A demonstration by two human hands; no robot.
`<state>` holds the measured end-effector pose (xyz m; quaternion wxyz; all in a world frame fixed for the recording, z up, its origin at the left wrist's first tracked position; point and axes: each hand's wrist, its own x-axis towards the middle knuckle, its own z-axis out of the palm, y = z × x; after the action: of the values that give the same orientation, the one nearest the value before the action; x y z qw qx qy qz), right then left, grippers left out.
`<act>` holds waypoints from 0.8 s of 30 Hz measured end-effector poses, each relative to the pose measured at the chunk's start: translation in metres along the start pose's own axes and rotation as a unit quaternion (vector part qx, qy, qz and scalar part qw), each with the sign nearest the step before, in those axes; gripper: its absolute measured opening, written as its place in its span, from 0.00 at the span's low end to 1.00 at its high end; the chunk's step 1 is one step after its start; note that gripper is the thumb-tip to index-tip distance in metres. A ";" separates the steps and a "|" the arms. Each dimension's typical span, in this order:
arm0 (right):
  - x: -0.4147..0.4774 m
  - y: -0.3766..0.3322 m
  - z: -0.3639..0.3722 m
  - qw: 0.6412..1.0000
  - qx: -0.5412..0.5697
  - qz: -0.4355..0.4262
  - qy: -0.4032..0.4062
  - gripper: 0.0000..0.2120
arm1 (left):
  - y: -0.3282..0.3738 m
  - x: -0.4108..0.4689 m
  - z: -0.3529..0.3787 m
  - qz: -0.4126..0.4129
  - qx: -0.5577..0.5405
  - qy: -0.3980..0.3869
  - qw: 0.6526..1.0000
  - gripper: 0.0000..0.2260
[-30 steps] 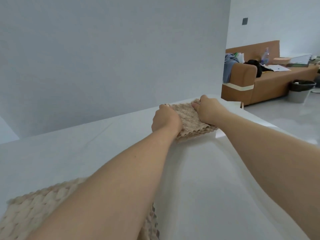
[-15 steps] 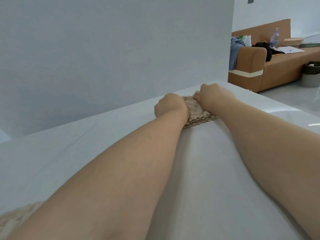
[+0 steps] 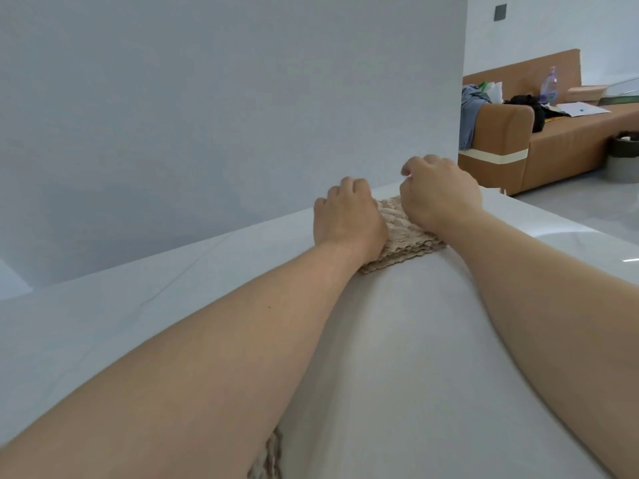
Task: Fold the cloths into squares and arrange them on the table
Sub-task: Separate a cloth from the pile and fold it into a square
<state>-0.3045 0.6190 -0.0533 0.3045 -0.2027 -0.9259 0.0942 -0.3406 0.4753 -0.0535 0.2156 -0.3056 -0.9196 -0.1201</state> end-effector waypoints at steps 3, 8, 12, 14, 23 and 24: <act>-0.003 -0.001 0.002 0.993 0.044 -0.039 -0.101 0.21 | 0.001 0.001 0.003 0.042 0.000 -0.087 0.995 0.19; -0.007 0.007 0.012 0.974 0.034 -0.060 -0.216 0.24 | -0.009 -0.002 0.015 -0.022 -0.025 -0.229 0.973 0.27; -0.003 0.016 0.015 0.970 0.047 -0.028 -0.237 0.25 | -0.016 -0.004 0.014 -0.026 -0.029 -0.253 0.967 0.28; -0.002 0.019 0.018 0.969 0.064 -0.015 -0.239 0.24 | -0.020 -0.006 0.015 -0.033 -0.035 -0.255 0.966 0.29; -0.005 0.021 0.025 0.972 0.090 -0.003 -0.217 0.23 | -0.020 -0.010 0.017 -0.063 -0.052 -0.251 0.965 0.30; -0.008 0.020 0.023 0.974 0.099 -0.001 -0.204 0.22 | -0.020 -0.010 0.015 -0.064 -0.059 -0.252 0.964 0.30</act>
<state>-0.3064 0.6329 -0.0821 0.1277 -0.1469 -0.9550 0.2240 -0.3506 0.4594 -0.0732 -0.0500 -0.2782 -0.9533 -0.1064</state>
